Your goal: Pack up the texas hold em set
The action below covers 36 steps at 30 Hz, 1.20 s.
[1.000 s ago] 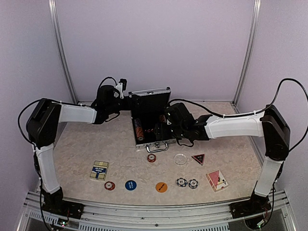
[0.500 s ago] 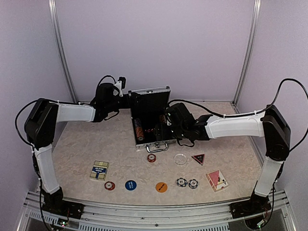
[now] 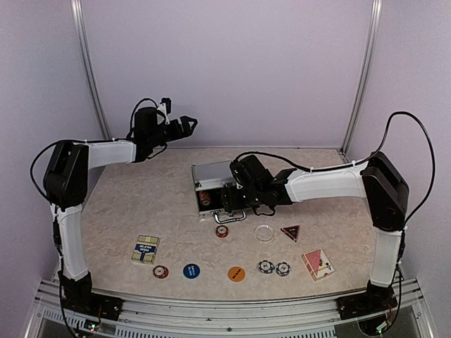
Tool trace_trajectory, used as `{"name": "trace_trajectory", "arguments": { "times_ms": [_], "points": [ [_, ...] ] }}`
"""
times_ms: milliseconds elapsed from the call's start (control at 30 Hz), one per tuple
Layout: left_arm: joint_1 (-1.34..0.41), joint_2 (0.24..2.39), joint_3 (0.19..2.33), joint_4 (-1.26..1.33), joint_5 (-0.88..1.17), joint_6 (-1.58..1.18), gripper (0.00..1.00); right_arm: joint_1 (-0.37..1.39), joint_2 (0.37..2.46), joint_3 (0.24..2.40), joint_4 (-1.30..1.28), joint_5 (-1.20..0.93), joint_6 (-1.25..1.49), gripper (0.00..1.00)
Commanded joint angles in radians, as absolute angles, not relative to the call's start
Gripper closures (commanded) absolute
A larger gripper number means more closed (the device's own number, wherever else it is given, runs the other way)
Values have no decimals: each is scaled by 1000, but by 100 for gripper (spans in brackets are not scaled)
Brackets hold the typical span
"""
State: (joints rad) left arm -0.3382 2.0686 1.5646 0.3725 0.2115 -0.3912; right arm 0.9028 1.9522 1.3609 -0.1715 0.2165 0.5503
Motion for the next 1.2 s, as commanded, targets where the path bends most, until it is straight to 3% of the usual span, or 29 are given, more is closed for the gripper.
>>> {"name": "trace_trajectory", "arguments": {
  "times_ms": [0,167,367,600,867,1167],
  "points": [
    [-377,2053,1512,426,253,-394,1,884,2016,1437,-189,188,511,19],
    [-374,1970,1365,511,259,-433,1,863,2093,1578,-233,177,441,19],
    [-397,1806,1182,507,219,-342,1,853,2024,1451,-135,166,470,19],
    [-400,1642,1013,549,274,-319,1,852,2062,1562,-145,176,427,19],
    [-461,1572,960,411,242,-118,1,848,2089,1693,-119,186,375,19],
    [-465,1540,935,435,172,-57,1,810,2182,1927,-157,196,280,19]
  ]
}}
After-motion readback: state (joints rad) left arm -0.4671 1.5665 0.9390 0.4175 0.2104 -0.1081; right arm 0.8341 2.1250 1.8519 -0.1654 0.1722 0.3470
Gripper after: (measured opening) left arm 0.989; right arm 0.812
